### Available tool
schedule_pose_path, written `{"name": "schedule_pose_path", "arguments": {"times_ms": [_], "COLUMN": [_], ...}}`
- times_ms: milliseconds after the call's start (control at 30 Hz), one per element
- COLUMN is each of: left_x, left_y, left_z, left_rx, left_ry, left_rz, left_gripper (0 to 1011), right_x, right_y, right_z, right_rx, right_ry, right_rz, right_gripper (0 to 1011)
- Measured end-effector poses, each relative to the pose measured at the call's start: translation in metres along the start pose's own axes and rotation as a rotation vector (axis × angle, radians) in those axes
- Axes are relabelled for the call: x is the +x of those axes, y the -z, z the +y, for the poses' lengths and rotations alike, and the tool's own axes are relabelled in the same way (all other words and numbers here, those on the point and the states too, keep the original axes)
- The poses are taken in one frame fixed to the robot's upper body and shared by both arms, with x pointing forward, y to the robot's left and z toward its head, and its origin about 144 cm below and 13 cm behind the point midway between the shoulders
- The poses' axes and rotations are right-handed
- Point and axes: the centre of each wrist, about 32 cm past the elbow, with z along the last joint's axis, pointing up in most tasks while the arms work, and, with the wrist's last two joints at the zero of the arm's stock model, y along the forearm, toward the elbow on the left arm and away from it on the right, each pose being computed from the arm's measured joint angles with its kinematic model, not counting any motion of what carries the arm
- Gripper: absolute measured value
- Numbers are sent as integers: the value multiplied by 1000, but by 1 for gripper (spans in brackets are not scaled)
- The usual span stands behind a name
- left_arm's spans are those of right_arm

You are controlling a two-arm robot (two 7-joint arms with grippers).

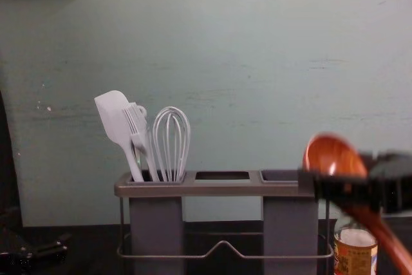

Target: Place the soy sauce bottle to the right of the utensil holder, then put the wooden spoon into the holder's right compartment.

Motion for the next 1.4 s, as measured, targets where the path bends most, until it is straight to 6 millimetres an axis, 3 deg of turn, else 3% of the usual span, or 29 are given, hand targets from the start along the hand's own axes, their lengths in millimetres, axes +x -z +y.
{"name": "schedule_pose_path", "arguments": {"times_ms": [167, 400, 1167, 1400], "left_x": [0, 0, 0, 0], "left_y": [0, 0, 0, 0], "left_z": [0, 0, 0, 0], "left_rx": [0, 0, 0, 0], "left_ry": [0, 0, 0, 0], "left_rz": [0, 0, 0, 0], "left_gripper": [1005, 1005, 1005, 1005], "right_x": [-5, -8, -8, -18], "right_y": [13, 26, 27, 35], "right_z": [-3, -4, -5, 12], "right_rx": [219, 357, 355, 407], "right_ry": [42, 59, 63, 65], "right_rz": [-78, -96, -89, -75], "right_gripper": [838, 838, 838, 838]}}
